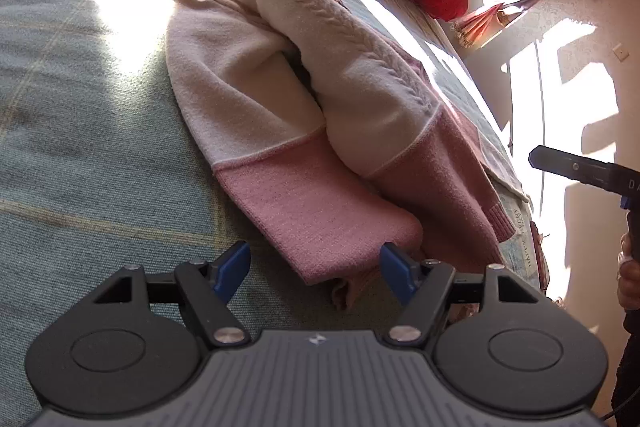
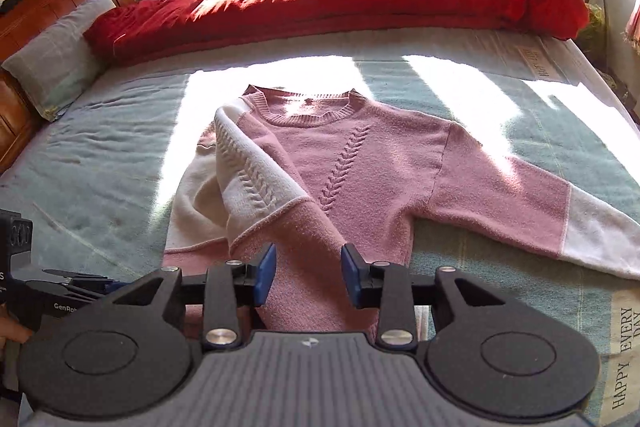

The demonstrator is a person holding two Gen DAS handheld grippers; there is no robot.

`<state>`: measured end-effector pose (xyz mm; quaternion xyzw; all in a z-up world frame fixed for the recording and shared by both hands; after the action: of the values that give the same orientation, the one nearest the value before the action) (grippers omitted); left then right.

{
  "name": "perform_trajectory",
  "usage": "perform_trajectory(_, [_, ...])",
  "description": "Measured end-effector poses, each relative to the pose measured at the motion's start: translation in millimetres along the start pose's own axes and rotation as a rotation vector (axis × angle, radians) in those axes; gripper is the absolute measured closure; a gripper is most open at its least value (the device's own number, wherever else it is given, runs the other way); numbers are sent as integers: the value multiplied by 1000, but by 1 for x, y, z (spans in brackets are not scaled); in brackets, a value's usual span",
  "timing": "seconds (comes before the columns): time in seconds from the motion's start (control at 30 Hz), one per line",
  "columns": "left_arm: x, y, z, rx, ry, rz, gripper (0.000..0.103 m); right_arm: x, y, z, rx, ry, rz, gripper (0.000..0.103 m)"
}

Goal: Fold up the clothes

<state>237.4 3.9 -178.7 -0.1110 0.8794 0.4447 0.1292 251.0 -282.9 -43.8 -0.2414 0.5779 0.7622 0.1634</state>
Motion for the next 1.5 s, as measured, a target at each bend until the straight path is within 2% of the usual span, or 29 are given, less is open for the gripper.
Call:
perform_trajectory(0.07, [-2, -9, 7, 26, 53, 4, 38, 3, -1, 2, -15, -19, -9, 63])
perform_trajectory(0.17, [-6, -14, 13, 68, 114, -37, 44, 8, -5, 5, -34, -46, -11, 63])
perform_trajectory(0.23, [-10, -14, 13, 72, 132, -73, 44, 12, -9, 9, -52, -53, -4, 63])
perform_trajectory(0.33, [-13, -14, 12, 77, 154, -124, 50, 17, -16, 14, -66, -44, 18, 63])
perform_trajectory(0.43, [-12, -17, 12, 85, 168, -137, 63, 21, -20, 18, -73, -47, 28, 63])
perform_trajectory(0.53, [-11, -22, 15, 90, 193, -121, 64, 24, -23, 21, -86, -50, 39, 62])
perform_trajectory(0.6, [-10, -26, 16, 79, 205, -97, 74, 26, -25, 23, -93, -51, 46, 59])
perform_trajectory(0.73, [-13, -22, 17, 60, 228, -122, 97, 32, -28, 32, -103, -29, 69, 58])
perform_trajectory(0.8, [-16, -16, 15, 34, 223, -140, 98, 35, -30, 36, -106, -18, 79, 55])
perform_trajectory(0.93, [-24, -2, 13, -26, 189, -163, 100, 38, -28, 39, -109, -18, 78, 55])
perform_trajectory(1.1, [-42, 32, 18, -87, 141, -243, 100, 38, -21, 40, -97, -15, 69, 53])
perform_trajectory(1.37, [-69, 94, 48, -232, 87, -327, 101, 38, -14, 45, -89, -10, 57, 50])
perform_trajectory(1.5, [-78, 117, 53, -334, -3, -366, 101, 37, -14, 49, -89, -2, 61, 50])
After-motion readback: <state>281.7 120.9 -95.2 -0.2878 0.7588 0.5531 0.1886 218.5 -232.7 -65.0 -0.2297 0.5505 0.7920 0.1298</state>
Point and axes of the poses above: each gripper's, at about its wrist camera, not at the fingertips, and y roughly against the way its jaws point, z to its left, x to its underside, the point moved 3 cm from there along -y, roughly the way its jaws point, and after that the axes turned 5 degrees about z, right-handed, at the moved point
